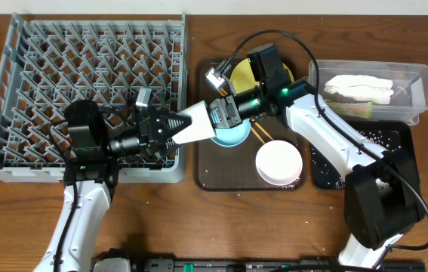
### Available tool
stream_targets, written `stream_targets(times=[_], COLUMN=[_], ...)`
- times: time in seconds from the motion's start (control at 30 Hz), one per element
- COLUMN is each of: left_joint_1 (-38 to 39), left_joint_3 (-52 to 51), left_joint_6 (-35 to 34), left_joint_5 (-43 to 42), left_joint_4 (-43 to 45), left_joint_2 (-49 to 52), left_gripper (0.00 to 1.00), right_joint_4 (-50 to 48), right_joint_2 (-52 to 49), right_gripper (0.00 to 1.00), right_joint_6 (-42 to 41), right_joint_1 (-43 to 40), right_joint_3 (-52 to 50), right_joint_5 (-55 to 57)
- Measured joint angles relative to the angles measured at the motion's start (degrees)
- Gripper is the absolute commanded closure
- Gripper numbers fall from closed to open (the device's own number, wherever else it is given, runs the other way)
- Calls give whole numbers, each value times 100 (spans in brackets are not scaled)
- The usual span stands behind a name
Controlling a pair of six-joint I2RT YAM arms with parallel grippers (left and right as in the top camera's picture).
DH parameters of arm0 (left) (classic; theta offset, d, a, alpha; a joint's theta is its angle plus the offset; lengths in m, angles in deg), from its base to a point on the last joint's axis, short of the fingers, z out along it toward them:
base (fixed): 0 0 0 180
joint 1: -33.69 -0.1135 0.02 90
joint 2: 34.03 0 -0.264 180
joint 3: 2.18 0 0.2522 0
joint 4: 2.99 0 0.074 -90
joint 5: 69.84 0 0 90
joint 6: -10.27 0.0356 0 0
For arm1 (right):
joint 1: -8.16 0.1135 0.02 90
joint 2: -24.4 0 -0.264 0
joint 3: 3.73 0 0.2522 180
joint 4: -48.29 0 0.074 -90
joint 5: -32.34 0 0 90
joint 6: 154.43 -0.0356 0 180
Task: Sort waste into correct bins and load items into the dishwasher
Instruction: 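Grasp the cup with the left gripper from the right gripper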
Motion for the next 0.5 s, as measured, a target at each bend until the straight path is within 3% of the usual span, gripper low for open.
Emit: stream_targets(times=[0.5], left_joint_1=[0], left_joint_3=[0], left_joint_6=[0], left_joint_5=[66], left_joint_4=[26], left_joint_2=[0], left_gripper=[12], right_joint_4=[-98], right_joint_2=[0], right_gripper=[99], right_joint_6=[-13], right_joint_1=[31], right_joint_3=[-11], right_joint_5=[-9])
